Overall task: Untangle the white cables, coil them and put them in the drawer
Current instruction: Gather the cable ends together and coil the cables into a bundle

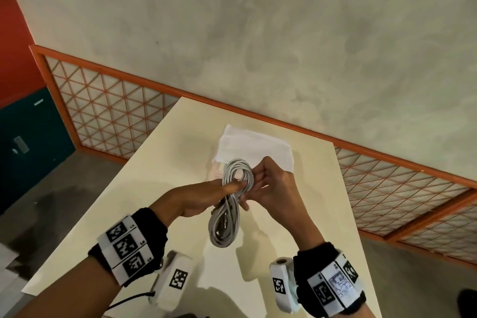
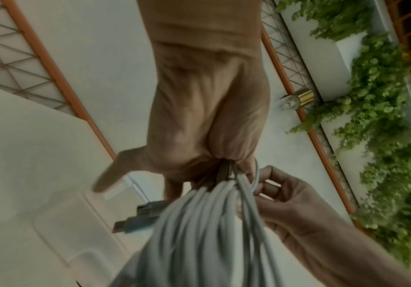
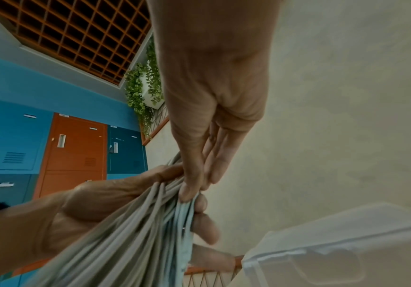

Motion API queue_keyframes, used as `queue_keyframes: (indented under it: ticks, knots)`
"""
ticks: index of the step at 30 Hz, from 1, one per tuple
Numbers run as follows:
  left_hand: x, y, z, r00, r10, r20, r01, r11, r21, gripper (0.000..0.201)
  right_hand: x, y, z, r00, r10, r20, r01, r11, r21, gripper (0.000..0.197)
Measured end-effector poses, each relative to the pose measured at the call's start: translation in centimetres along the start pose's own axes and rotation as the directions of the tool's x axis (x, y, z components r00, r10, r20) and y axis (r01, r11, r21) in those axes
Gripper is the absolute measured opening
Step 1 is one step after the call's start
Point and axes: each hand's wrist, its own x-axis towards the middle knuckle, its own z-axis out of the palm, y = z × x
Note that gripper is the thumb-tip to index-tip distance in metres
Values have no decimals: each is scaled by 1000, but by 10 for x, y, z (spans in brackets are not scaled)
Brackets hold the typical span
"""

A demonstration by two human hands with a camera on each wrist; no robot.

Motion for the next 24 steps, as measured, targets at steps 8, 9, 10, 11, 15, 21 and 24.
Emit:
queue_keyframes:
  ticks: [8,9,10,11,15,21,24]
  knots:
    - [12,-5,7,952,179,-248,-239,941,-239,20,9,7,-18,984,110,137,-132,979,158,32]
    - [13,-4,8,939,193,-285,-275,919,-283,19,8,9,-18,974,162,161,-195,957,215,44]
    - [13,-1,10,928,206,-311,-307,895,-323,18,6,9,-16,958,215,188,-261,928,267,58]
    - [14,1,12,921,221,-321,-334,872,-358,16,3,8,-12,939,256,228,-316,903,290,69]
    - [17,8,18,907,264,-328,-385,838,-388,21,-5,2,11,892,254,375,-365,893,263,55]
    - [14,18,15,903,270,-335,-375,875,-305,12,0,-6,12,884,256,392,-375,888,265,21]
    - [13,21,13,867,311,-390,-395,905,-156,12,2,-3,15,873,331,359,-416,889,192,25]
